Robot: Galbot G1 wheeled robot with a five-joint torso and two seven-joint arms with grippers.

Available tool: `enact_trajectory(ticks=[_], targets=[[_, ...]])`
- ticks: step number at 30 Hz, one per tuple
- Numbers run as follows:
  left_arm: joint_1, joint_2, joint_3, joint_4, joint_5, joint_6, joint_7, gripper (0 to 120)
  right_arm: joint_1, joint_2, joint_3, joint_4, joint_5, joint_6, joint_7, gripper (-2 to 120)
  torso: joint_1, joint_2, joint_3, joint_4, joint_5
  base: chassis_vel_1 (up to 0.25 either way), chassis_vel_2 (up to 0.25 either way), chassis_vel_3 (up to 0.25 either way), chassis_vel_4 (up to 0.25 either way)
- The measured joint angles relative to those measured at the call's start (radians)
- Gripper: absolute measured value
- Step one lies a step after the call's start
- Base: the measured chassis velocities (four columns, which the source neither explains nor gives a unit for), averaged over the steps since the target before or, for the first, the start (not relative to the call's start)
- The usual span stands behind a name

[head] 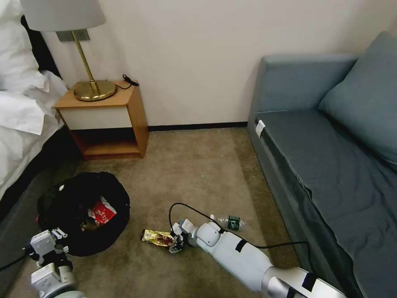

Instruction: Pick up the trash bin, then pick up the garbage on the floor and place it into the trash bin.

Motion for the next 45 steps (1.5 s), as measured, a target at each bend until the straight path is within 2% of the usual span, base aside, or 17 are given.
enact_trajectory(ticks=[2, 4, 6, 8, 10, 11, 14, 15, 17, 24, 30, 32, 34, 37, 38, 41, 45], targets=[[0.0, 0.0, 0.0, 0.0, 0.0, 0.0, 0.0, 3, 0.0, 0.0, 0.0, 0.0, 0.0, 0.001, 0.0, 59, 0.0, 0.0, 0.0, 0.0, 0.0, 0.0, 0.0, 0.0, 0.0], [0.001, 0.0, -0.001, 0.001, 0.0, -0.001, -0.001, 3, 0.0, -0.007, -0.005, 0.005, 0.001, 0.002, 0.0, 46, 0.0, 0.0, 0.0, 0.0, 0.0, 0.0, 0.0, 0.0, 0.0], [0.002, 0.001, -0.001, 0.001, 0.0, -0.001, -0.001, 3, 0.001, -0.01, -0.007, 0.009, 0.003, 0.002, 0.0, 45, 0.0, 0.0, 0.0, 0.0, 0.0, 0.0, 0.0, 0.0, 0.0], [0.003, 0.001, -0.001, 0.001, 0.0, -0.001, -0.002, 3, 0.005, -0.022, -0.019, 0.024, 0.013, 0.002, 0.002, 31, 0.0, 0.0, 0.0, 0.0, 0.0, 0.0, 0.0, 0.0, 0.0], [0.003, 0.0, -0.001, 0.001, 0.0, -0.001, -0.002, 3, 0.005, -0.025, -0.02, 0.026, 0.015, 0.002, 0.002, 30, 0.0, 0.0, 0.0, 0.0, 0.0, 0.0, 0.0, 0.0, 0.0], [0.004, 0.0, -0.001, 0.001, 0.0, -0.002, -0.002, 3, 0.005, -0.028, -0.02, 0.028, 0.016, 0.002, 0.004, 25, 0.0, 0.0, 0.0, 0.0, 0.0, 0.0, 0.0, 0.0, 0.0], [0.004, 0.0, -0.001, 0.001, 0.0, -0.002, -0.002, 3, 0.005, -0.028, -0.02, 0.028, 0.016, 0.002, 0.004, 25, 0.0, 0.0, 0.0, 0.0, 0.0, 0.0, 0.0, 0.0, 0.0], [0.006, -0.005, -0.001, 0.01, 0.005, -0.011, -0.003, 3, -0.001, -0.037, -0.012, 0.037, 0.017, 0.004, 0.008, 10, 0.0, 0.0, 0.0, 0.0, 0.0, 0.0, 0.0, 0.0, 0.0], [0.009, -0.006, -0.001, 0.013, 0.007, -0.014, -0.004, 3, -0.005, -0.041, -0.006, 0.042, 0.017, 0.008, 0.01, 1, 0.0, 0.0, 0.0, 0.0, 0.0, 0.0, 0.0, 0.0, 0.0], [0.011, -0.006, -0.002, 0.016, 0.007, -0.015, -0.008, 3, -0.003, -0.056, 0.001, 0.074, 0.035, 0.012, 0.018, 0, 0.0, 0.0, 0.0, 0.0, 0.0, 0.0, 0.0, 0.0, 0.0], [0.015, -0.01, 0.003, 0.016, 0.012, -0.015, -0.009, 3, 0.007, -0.051, 0.062, 0.126, 0.099, 0.017, 0.046, 0, 0.0, 0.0, 0.0, 0.0, -0.0001, 0.0, 0.0, 0.0, 0.0], [0.015, -0.012, 0.008, 0.018, 0.02, -0.015, -0.009, 3, 0.02, -0.03, 0.107, 0.185, 0.176, 0.03, 0.091, 0, 0.0, 0.0, 0.0, 0.0, 0.0, 0.0, 0.0, 0.0, 0.0], [0.015, -0.012, 0.009, 0.019, 0.021, -0.015, -0.009, 3, 0.021, -0.027, 0.11, 0.193, 0.186, 0.032, 0.098, 0, 0.0, 0.0, 0.0, -0.0001, 0.0, 0.0, 0.0, 0.0, 0.0], [0.011, -0.016, 0.018, 0.028, 0.032, -0.013, -0.009, 3, 0.038, -0.002, 0.121, 0.292, 0.31, 0.06, 0.183, 0, 0.0, 0.0, 0.0, 0.0002, 0.0, 0.0, 0.0, 0.0, 0.0], [0.011, -0.016, 0.018, 0.028, 0.032, -0.013, -0.009, 3, 0.038, -0.002, 0.121, 0.292, 0.31, 0.06, 0.183, 0, 0.0, 0.0, 0.0, 0.0002, 0.0, 0.0, 0.0, 0.0, 0.0], [0.002, -0.024, 0.028, 0.04, 0.038, -0.01, -0.006, 3, 0.042, 0.012, 0.088, 0.417, 0.435, 0.077, 0.267, 0, 0.0, 0.0, 0.0, 0.0001, -0.0001, 0.0, 0.0, 0.0, 0.0], [-0.005, -0.03, 0.036, 0.044, 0.041, 0.003, -0.001, 3, 0.031, 0.02, 0.057, 0.508, 0.511, 0.066, 0.308, 0, 0.0, 0.0, 0.0, 0.0002, 0.0, 0.0, 0.0, 0.0, 0.0]])
